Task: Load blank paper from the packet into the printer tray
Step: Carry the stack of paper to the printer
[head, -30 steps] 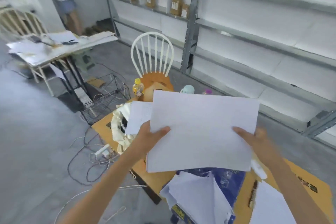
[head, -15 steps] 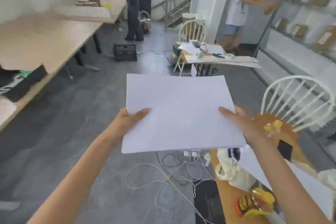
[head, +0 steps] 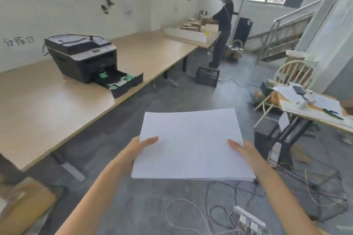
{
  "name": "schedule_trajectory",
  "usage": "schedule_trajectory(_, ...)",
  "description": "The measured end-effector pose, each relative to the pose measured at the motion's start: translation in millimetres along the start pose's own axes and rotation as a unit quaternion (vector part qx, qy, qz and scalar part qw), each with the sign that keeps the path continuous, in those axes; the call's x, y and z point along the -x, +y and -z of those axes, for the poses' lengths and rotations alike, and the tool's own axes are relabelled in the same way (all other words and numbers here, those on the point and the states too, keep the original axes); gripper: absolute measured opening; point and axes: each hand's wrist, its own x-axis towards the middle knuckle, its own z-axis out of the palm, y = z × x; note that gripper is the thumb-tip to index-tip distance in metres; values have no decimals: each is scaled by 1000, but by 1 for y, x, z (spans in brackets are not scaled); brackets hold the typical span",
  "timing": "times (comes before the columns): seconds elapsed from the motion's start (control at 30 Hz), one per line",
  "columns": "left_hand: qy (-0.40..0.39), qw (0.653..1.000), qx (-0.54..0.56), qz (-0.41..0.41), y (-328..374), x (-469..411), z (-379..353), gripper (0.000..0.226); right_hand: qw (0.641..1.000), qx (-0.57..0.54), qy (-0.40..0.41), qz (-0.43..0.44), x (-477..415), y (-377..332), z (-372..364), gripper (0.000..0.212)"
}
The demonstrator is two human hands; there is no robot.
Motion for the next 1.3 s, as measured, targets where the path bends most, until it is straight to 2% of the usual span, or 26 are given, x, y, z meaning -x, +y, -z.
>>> schedule_trajectory(0.13, -1, 1000, 0, -21, -10, 4, 0, 26, 999, -13, -33, -11, -15, -1, 1, 15)
schedule_trajectory(0.23, 15, 999, 3, -49, -12, 7, -7, 30, 998, -27, -61, -12, -20, -3, 5, 14)
schedule_trajectory(0.47, 52, 997, 12, -58, -25, 13, -4, 18, 993, -25, -106, -40, -29, 2, -2, 28)
schedule_trajectory(0.73, 112, 991, 21, -66, -41, 21, 3, 28, 985, -33, -166, -42, -39, 13, -16, 33)
schedule_trajectory(0.9, 151, 985, 24, -81, -42, 18, 8, 19, 977, -37, -205, -36, -49, 5, -23, 33)
schedule_trajectory(1.07, 204, 972, 48, -102, -43, 21, 21, 22, 962, -10, -271, -36, -72, -4, -38, 44)
schedule_trajectory(1.3, 288, 941, 119, -130, -29, 28, 74, 25, 946, 43, -323, -2, -120, -23, -121, 26)
